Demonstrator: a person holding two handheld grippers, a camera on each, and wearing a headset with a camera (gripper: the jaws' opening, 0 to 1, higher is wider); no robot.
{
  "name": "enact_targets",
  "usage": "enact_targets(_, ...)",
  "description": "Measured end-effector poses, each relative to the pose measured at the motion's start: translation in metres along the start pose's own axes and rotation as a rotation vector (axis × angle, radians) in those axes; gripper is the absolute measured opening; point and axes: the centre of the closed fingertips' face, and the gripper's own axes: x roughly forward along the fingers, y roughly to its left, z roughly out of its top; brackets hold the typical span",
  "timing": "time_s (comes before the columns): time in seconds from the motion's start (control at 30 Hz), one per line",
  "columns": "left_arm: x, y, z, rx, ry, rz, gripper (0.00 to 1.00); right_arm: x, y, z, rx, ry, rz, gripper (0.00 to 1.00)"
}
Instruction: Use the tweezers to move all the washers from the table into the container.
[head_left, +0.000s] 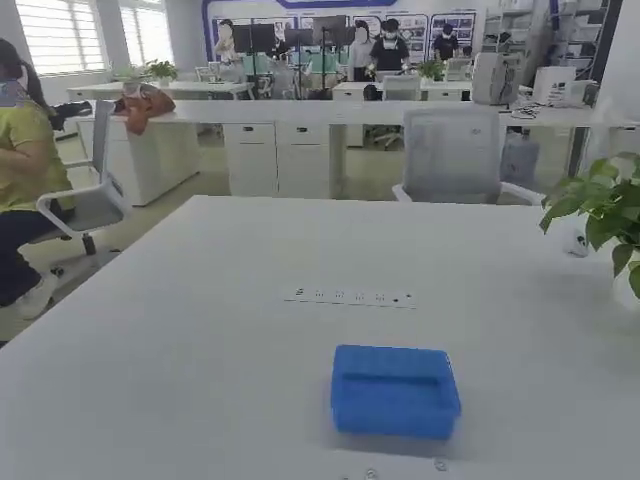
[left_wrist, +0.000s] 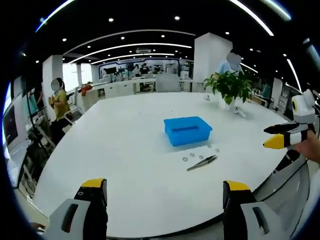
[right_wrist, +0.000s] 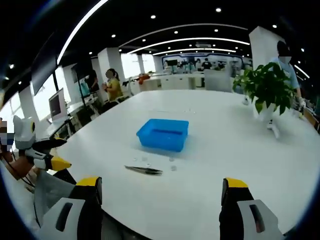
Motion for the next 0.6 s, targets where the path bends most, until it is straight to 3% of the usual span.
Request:
enact_targets(0.2,0.0014,-0.0001,0.0038,-0.013,-0.011,-0.003,0.99,0.0021,0.0010,-0.0014,-0.015,0.015,0.005,0.99)
enact_targets(0.4,0.0015,-0.0004,0.0006,-0.033,0.002,-0.011,0.97,0.0043,0.0017,-0.0021,-0.014,0.018,0.006,0.99)
enact_targets(0.6,0.0026,0.0004,0.0022,-0.021,0.001,-0.012,0.97,0.0033,0.0003,-0.0047,-0.016,0.025,-0.002,0.99)
